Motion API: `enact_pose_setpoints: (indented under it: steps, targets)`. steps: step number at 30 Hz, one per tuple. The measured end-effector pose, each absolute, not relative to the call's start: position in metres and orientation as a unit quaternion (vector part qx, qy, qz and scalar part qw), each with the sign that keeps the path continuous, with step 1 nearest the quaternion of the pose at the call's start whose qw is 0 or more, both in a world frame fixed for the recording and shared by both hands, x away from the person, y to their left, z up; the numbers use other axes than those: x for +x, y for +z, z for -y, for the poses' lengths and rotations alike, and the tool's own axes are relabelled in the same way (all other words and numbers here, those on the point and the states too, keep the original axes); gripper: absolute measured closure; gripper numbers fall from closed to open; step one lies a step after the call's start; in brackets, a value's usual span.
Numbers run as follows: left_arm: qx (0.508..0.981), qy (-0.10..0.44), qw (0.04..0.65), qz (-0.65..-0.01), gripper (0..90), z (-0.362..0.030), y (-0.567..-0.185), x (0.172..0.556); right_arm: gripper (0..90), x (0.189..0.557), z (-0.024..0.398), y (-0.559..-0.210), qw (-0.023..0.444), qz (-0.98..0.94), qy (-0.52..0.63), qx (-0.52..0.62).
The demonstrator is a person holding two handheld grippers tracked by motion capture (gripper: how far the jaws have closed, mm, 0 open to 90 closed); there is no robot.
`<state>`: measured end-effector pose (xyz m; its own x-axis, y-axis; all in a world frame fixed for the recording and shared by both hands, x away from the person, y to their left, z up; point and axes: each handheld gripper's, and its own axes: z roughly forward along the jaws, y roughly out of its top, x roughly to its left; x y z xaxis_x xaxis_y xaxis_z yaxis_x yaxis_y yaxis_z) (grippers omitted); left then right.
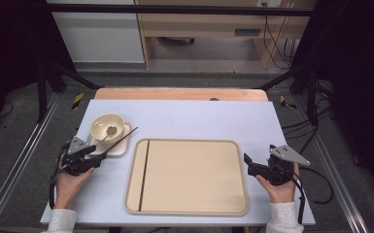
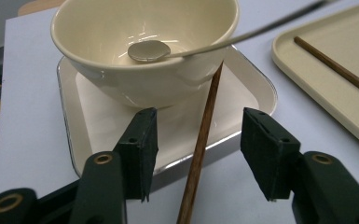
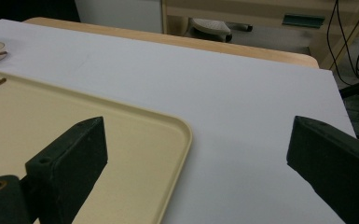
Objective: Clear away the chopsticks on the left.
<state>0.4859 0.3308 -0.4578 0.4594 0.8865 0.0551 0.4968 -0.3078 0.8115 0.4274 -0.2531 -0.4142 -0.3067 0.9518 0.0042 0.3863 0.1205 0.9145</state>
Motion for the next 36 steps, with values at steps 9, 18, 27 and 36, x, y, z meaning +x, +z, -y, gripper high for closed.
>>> enact_pose_setpoints:
  steps: [9,18,27,36]
  targets:
    - [0.766,0.248,0.376,-0.459,56.6,-0.333,-0.465,0.496,5.5,0.428,0.252,-0.415,0.318,-0.679,0.440,0.495]
    - [0.777,0.233,0.369,-0.453,65.3,-0.328,-0.469,0.507,5.5,0.428,0.252,-0.415,0.318,-0.679,0.440,0.495]
    - [0.780,0.224,0.372,-0.450,75.0,-0.327,-0.470,0.508,5.5,0.429,0.251,-0.416,0.318,-0.682,0.436,0.494]
    - [0.783,0.217,0.378,-0.444,80.9,-0.327,-0.470,0.506,5.6,0.429,0.251,-0.417,0.318,-0.682,0.436,0.493]
